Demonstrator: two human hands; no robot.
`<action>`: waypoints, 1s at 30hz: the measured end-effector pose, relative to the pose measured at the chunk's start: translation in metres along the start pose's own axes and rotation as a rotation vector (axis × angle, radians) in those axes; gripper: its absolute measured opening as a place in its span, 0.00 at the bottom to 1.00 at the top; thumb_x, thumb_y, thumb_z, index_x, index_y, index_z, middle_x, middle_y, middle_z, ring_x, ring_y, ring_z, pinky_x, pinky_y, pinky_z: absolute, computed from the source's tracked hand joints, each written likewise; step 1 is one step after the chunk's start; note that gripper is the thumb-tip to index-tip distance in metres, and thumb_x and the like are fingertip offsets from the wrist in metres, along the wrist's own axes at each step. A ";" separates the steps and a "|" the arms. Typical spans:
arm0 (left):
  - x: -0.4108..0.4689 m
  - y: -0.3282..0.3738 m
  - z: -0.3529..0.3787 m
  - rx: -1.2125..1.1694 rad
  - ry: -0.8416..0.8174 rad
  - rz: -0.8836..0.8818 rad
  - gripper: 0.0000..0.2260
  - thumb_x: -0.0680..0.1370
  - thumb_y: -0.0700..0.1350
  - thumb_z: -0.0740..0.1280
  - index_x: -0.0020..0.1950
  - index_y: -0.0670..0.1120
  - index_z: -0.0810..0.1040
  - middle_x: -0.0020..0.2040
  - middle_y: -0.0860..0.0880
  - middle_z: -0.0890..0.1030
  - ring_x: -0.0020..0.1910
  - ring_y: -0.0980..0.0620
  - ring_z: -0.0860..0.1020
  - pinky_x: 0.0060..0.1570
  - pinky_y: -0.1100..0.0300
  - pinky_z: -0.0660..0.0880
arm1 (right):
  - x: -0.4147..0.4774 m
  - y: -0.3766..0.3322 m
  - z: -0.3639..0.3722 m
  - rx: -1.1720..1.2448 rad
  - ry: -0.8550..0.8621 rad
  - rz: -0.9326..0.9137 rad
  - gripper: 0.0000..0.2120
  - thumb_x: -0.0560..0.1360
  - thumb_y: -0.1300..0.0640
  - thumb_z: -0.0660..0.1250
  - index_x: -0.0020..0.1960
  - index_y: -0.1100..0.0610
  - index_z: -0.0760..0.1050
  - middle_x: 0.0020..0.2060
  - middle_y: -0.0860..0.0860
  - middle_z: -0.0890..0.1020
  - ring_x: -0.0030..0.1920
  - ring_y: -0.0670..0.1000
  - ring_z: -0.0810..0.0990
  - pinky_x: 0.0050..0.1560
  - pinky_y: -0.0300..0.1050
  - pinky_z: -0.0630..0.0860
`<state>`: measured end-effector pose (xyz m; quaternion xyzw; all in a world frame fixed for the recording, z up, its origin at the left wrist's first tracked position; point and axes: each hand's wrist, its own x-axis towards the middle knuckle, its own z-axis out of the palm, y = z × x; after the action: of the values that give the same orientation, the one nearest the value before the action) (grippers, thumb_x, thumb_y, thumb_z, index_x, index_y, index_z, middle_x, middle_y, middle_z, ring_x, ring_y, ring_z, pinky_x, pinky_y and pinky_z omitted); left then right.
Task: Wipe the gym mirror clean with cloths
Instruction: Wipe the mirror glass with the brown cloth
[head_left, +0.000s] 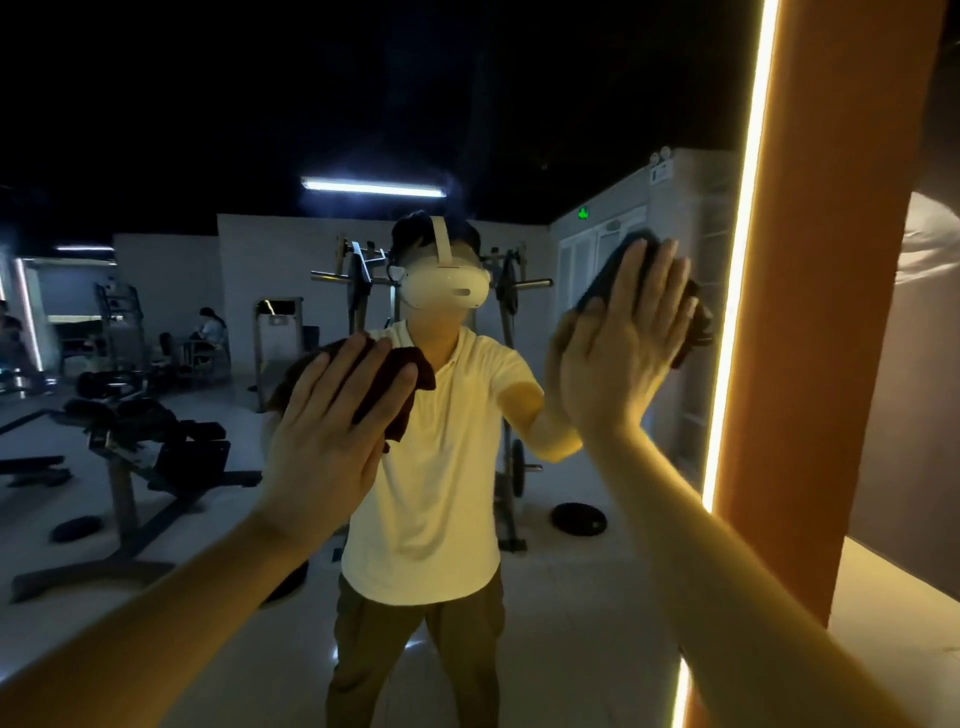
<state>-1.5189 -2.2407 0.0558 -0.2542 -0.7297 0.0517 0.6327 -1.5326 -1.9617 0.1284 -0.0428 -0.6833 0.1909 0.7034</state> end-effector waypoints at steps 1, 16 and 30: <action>-0.001 -0.002 0.001 -0.006 -0.005 0.010 0.32 0.79 0.39 0.68 0.81 0.46 0.61 0.78 0.36 0.68 0.79 0.35 0.64 0.79 0.37 0.57 | -0.017 -0.018 0.002 0.003 -0.030 -0.040 0.27 0.84 0.54 0.50 0.83 0.58 0.57 0.82 0.60 0.58 0.82 0.62 0.53 0.81 0.64 0.50; -0.015 0.002 -0.002 -0.065 -0.029 -0.008 0.26 0.81 0.39 0.65 0.79 0.44 0.67 0.77 0.38 0.70 0.79 0.37 0.65 0.78 0.37 0.60 | -0.025 0.027 -0.008 0.040 -0.091 -0.235 0.27 0.84 0.54 0.57 0.81 0.60 0.61 0.81 0.60 0.61 0.81 0.62 0.56 0.80 0.65 0.53; -0.063 0.066 0.029 -0.019 -0.059 0.069 0.30 0.81 0.37 0.63 0.82 0.45 0.60 0.80 0.39 0.65 0.81 0.39 0.61 0.80 0.43 0.55 | -0.163 0.085 -0.036 -0.001 -0.301 -0.494 0.34 0.81 0.54 0.66 0.82 0.56 0.56 0.81 0.60 0.59 0.81 0.63 0.56 0.78 0.66 0.58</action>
<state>-1.5213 -2.2038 -0.0331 -0.2838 -0.7391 0.0739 0.6064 -1.5139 -1.9290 -0.0549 0.1536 -0.7699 0.0176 0.6192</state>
